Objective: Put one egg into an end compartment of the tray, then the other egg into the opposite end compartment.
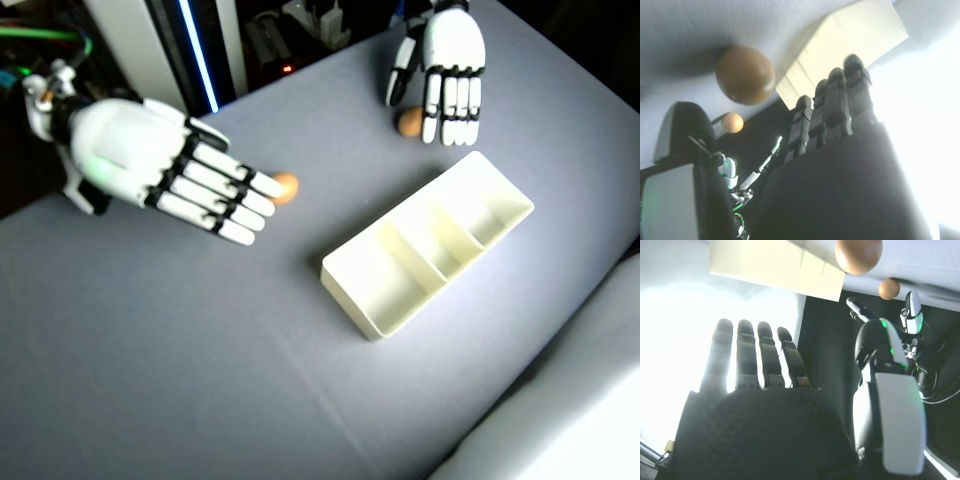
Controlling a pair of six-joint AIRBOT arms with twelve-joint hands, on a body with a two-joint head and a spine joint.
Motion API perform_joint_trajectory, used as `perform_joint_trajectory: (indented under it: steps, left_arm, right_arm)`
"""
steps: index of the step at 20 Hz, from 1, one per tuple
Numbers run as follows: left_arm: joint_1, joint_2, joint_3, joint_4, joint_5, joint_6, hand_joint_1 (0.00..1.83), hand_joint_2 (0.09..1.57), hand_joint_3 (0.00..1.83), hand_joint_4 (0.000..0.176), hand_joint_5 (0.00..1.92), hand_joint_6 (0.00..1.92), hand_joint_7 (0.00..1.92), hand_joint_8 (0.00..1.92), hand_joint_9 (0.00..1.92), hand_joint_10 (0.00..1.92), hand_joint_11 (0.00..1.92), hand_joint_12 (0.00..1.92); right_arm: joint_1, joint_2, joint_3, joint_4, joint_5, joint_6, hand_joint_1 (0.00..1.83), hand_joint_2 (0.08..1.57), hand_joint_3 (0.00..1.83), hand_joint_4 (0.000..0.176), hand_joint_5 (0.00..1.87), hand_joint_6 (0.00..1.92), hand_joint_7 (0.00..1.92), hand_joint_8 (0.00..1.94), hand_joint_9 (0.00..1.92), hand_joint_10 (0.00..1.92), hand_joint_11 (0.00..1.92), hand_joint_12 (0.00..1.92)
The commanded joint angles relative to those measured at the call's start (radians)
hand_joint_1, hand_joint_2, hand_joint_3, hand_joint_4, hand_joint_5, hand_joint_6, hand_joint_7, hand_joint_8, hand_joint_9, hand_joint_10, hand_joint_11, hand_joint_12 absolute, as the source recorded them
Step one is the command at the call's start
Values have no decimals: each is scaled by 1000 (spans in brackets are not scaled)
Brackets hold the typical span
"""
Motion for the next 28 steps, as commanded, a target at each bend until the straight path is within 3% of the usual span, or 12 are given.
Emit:
perform_joint_trajectory:
  steps: [1,3,4,5,6,8,19,20,21,22,25,28]
  left_arm:
    - [-11,-5,7,0,-87,-1,692,1122,1,63,35,11,83,11,102,39,0,1059]
    - [-17,-14,16,0,-66,-1,736,1140,4,39,166,54,220,41,216,108,0,1347]
    - [-20,-18,20,0,-56,-1,837,1158,1,0,349,106,452,91,308,495,0,1598]
    - [-24,-22,25,0,-44,-1,987,1169,1,0,565,295,640,522,482,1063,224,1802]
    - [-28,-24,28,5,-35,0,1148,1236,0,0,623,1098,794,1255,662,1446,549,1897]
    - [-38,-22,28,17,-35,0,1205,1249,0,0,775,1062,732,1662,856,1820,930,1920]
    - [-207,53,10,59,-184,34,1207,1247,0,0,738,1114,773,1613,891,1772,898,1921]
    - [-243,38,35,49,-165,34,1202,1242,0,0,736,1291,757,1483,1013,1891,1097,1921]
    - [-278,20,62,34,-140,36,1134,1215,0,0,798,1255,956,1817,1199,1915,1311,1921]
    - [-308,-1,93,22,-111,36,1185,1231,15,0,740,1335,788,1534,1064,1920,1159,1921]
    - [-410,-71,186,-1,9,35,1104,1222,7,0,775,1305,1031,1918,1244,1921,1406,1921]
    - [-505,-153,281,1,162,48,1179,1279,11,0,676,1248,714,1721,932,1921,1061,1921]
  right_arm:
    - [2,0,5,-9,124,9,380,1184,24,0,0,0,0,0,0,0,0,0]
    - [1,0,6,-8,126,15,373,1195,28,0,0,0,0,0,0,0,0,0]
    - [0,0,7,-8,128,17,374,1195,27,0,0,0,0,0,0,0,0,0]
    - [-1,0,7,-7,130,19,379,1201,29,0,0,0,0,0,0,0,0,0]
    - [-2,0,7,-6,132,21,388,1200,27,0,0,0,0,0,0,0,0,0]
    - [-4,0,8,-5,136,25,388,1208,28,0,0,0,0,0,0,0,0,0]
    - [-11,1,6,-1,162,55,376,1234,21,0,0,0,0,0,0,0,0,0]
    - [-12,1,6,-1,163,55,379,1234,20,0,0,0,0,0,0,0,0,0]
    - [-14,1,6,1,166,55,379,1238,21,0,0,0,0,0,0,0,0,0]
    - [-15,1,7,2,166,55,431,1243,20,0,0,0,0,0,0,0,0,0]
    - [-18,0,9,2,165,55,467,1235,13,0,0,0,0,0,0,0,0,0]
    - [-25,0,12,1,164,64,451,1242,13,0,0,0,0,0,0,0,0,0]
